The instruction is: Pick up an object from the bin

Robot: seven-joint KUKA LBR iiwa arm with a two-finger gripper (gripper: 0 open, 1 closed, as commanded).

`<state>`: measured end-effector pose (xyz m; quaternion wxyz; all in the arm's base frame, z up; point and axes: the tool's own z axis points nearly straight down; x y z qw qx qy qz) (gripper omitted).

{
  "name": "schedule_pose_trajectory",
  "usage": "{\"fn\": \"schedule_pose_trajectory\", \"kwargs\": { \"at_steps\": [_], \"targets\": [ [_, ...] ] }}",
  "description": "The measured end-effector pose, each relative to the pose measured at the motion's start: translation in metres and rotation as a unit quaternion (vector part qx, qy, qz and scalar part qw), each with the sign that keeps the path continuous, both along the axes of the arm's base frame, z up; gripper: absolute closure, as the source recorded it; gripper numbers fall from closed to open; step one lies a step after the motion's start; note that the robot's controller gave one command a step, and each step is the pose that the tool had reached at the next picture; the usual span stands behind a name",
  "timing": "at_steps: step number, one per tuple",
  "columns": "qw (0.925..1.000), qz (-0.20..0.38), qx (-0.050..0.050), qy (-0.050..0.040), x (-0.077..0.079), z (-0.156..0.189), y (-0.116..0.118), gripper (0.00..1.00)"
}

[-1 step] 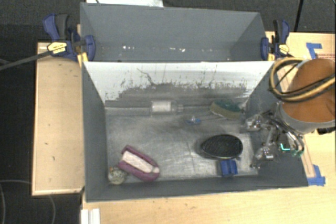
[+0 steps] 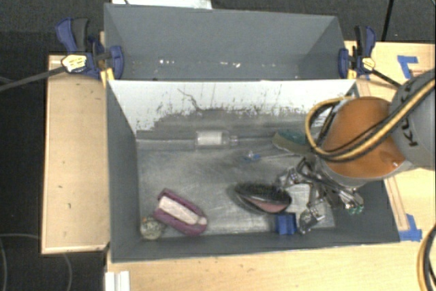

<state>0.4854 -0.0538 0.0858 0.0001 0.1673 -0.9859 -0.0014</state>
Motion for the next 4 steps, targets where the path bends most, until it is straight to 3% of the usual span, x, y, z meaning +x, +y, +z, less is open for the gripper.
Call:
{"fn": "schedule_pose_trajectory", "kwargs": {
  "at_steps": [1,2,3,4],
  "targets": [
    [1.0,0.003,-0.001,-0.009,-0.003,-0.01,0.035,0.0],
    [1.0,0.003,0.001,-0.004,0.01,0.019,0.102,0.0],
    [0.9963,-0.086,0.0,-0.0008,0.004,-0.004,0.164,0.0],
    [0.9909,-0.135,-0.004,-0.001,0.024,0.002,0.241,0.0]
  ]
}}
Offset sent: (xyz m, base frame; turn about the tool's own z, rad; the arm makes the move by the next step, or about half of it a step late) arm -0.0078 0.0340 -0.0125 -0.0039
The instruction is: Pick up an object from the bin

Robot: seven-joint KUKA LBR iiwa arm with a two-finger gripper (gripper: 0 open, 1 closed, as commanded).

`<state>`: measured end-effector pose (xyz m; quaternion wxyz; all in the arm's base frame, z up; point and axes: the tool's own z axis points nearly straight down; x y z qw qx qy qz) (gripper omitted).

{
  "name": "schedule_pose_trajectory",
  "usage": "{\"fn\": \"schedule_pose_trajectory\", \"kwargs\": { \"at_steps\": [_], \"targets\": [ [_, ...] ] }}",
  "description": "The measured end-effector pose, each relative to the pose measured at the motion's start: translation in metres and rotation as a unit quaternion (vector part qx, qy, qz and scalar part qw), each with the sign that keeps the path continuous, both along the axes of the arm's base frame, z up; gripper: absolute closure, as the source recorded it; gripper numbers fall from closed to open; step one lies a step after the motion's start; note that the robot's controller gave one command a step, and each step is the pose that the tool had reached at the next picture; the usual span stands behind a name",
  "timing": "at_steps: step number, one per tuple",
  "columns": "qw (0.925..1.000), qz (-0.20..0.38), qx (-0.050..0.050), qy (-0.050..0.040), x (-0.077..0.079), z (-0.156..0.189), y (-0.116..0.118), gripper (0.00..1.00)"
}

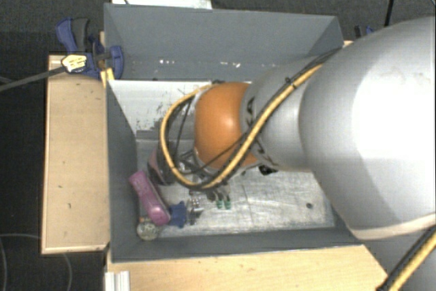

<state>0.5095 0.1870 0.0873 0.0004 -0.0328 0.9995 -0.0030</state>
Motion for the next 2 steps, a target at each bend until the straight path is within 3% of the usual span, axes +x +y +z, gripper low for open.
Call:
{"fn": "schedule_pose_trajectory", "kwargs": {
  "at_steps": [1,2],
  "targets": [
    [1.0,0.003,0.003,0.0004,-0.001,0.0,0.002,1.0],
    [0.997,0.077,0.004,-0.0062,0.01,0.275,-0.009,1.0]
  ]
}}
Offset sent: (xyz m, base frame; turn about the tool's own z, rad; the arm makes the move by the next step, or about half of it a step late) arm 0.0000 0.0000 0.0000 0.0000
